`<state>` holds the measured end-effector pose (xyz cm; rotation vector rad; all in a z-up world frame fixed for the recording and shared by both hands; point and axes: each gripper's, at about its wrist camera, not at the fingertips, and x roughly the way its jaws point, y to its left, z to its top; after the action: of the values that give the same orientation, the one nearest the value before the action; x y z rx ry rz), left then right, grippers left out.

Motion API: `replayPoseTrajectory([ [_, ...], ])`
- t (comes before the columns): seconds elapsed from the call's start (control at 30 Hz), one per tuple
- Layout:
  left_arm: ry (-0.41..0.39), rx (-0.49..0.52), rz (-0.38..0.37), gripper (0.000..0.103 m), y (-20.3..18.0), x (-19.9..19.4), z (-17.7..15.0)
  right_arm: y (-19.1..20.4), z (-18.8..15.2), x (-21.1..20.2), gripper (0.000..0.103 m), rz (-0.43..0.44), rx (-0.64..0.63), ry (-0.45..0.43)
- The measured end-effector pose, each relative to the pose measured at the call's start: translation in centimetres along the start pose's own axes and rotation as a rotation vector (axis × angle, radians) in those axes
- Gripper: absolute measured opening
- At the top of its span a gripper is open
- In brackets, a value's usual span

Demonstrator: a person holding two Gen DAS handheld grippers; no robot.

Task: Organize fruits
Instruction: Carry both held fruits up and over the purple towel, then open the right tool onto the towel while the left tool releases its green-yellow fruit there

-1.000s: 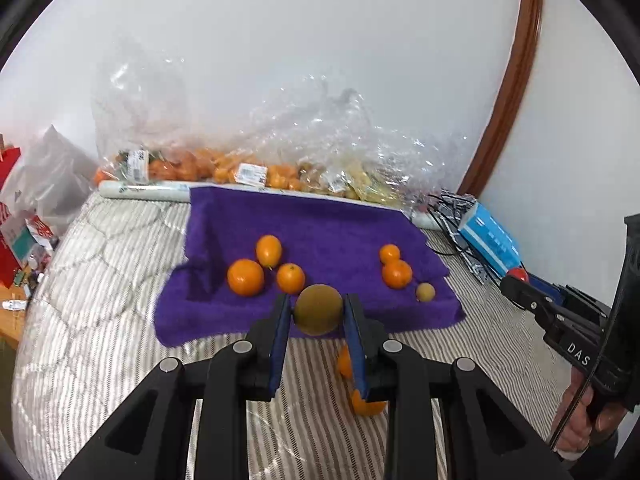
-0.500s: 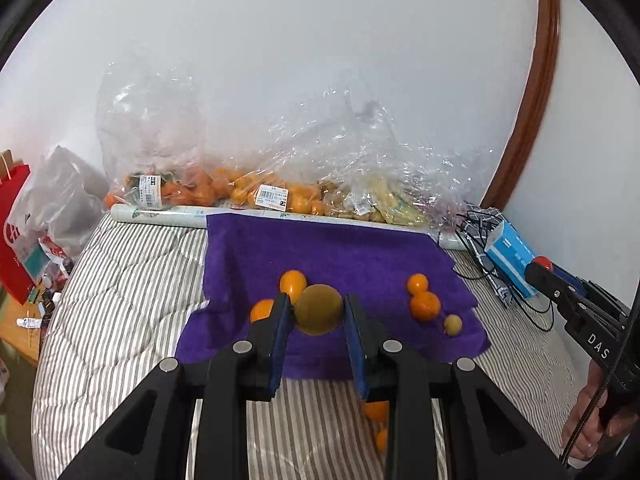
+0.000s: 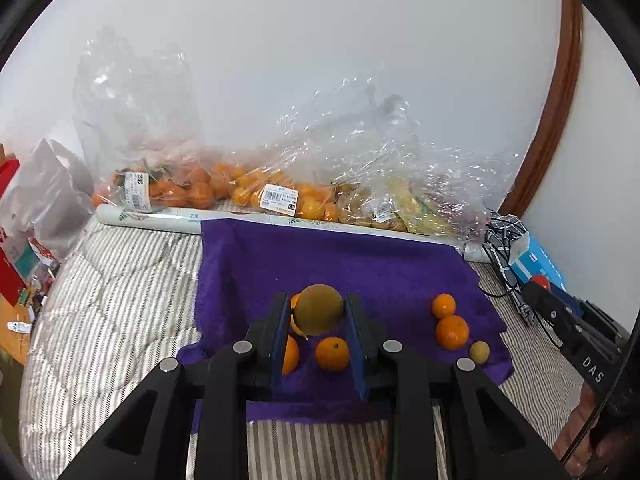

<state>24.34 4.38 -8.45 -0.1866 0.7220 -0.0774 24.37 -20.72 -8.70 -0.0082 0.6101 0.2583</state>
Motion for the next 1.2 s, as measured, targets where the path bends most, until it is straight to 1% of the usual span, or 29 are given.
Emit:
replayPoseTrajectory([
  [0.17, 0.014, -0.012, -0.007, 0.026, 0.1, 2.4, 0.2, -1.1, -0.4, 2.4, 0.026, -0.002, 0.019, 0.021],
  [0.3, 0.037, -0.025, -0.014, 0.026, 0.3, 4.4, 0.3, -1.9, -1.1, 4.3, 0.026, -0.023, 0.020, 0.045],
  [0.47, 0.051, -0.032, -0.026, 0.026, 0.7, 5.8, -0.4, -2.9, -1.9, 6.1, 0.026, -0.032, 0.035, 0.090],
  [0.6, 0.081, -0.031, -0.032, 0.026, 0.8, 7.0, -1.1, -3.1, -2.6, 7.5, 0.026, -0.045, 0.031, 0.128],
  [0.77, 0.103, -0.023, -0.032, 0.026, 0.6, 7.8, -1.5, -3.3, -3.3, 8.7, 0.026, -0.085, 0.024, 0.155],
  [0.87, 0.119, -0.018, -0.030, 0.026, 0.4, 8.4, -1.7, -3.5, -3.5, 9.3, 0.026, -0.076, 0.044, 0.173],
  [1.03, 0.140, -0.012, -0.027, 0.026, 0.3, 9.0, -2.0, -3.3, -3.9, 9.8, 0.026, -0.107, 0.027, 0.176],
  [1.2, 0.149, -0.005, -0.028, 0.026, 0.2, 9.2, -2.2, -3.4, -3.9, 9.8, 0.026, -0.107, 0.029, 0.175],
])
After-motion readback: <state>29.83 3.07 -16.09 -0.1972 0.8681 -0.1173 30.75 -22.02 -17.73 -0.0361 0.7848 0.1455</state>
